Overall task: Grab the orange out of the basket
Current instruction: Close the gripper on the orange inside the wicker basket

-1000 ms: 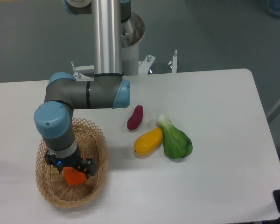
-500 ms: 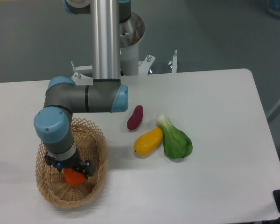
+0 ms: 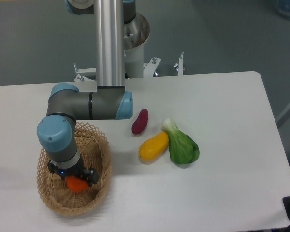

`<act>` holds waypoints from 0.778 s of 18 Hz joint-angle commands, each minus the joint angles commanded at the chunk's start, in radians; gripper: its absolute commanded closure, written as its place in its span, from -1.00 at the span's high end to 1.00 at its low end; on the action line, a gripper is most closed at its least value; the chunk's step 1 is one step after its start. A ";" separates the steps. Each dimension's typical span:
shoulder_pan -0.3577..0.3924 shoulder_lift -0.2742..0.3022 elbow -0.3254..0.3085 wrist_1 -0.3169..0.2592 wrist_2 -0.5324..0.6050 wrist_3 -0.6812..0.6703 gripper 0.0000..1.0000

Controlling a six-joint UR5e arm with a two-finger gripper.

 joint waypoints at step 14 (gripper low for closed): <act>0.011 0.089 0.018 -0.015 0.006 0.018 0.16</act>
